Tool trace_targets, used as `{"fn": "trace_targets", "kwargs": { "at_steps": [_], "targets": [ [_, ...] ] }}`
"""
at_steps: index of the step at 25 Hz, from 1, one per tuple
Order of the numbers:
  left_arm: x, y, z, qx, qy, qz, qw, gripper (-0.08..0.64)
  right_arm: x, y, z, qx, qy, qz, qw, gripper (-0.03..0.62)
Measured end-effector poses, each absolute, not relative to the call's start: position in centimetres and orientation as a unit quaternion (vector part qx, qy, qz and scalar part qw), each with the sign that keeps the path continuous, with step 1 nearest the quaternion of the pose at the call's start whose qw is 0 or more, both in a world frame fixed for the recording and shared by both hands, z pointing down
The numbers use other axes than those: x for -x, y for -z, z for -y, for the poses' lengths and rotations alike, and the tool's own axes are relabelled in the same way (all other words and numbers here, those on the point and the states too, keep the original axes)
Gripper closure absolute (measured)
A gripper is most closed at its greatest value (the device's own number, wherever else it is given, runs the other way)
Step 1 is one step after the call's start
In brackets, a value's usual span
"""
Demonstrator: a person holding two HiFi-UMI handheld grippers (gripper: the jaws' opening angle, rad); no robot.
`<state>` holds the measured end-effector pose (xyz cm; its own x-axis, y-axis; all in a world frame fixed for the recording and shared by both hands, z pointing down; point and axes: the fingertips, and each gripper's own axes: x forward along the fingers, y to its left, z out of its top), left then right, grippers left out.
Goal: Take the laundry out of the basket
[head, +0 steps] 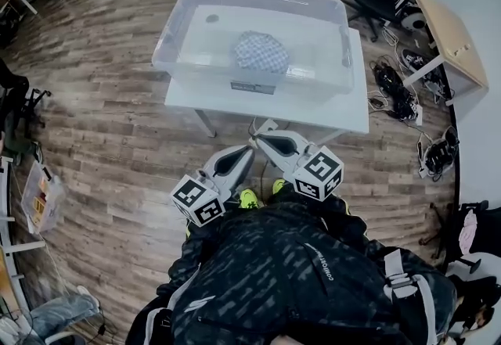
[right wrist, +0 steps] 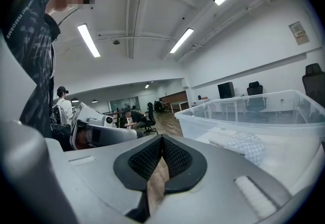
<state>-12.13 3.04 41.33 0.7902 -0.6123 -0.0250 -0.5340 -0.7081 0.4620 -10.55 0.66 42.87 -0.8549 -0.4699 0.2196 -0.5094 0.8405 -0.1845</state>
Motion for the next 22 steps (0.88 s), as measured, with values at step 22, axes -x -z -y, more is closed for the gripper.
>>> {"fn": "trace_targets", "kwargs": {
  "at_steps": [22],
  "targets": [
    [12.6, -38.9, 7.1, -0.907, 0.080, 0.366, 0.191, 0.551, 10.4, -40.3, 9.7, -0.213, -0.090, 0.971, 0.056, 0.592]
  ]
}}
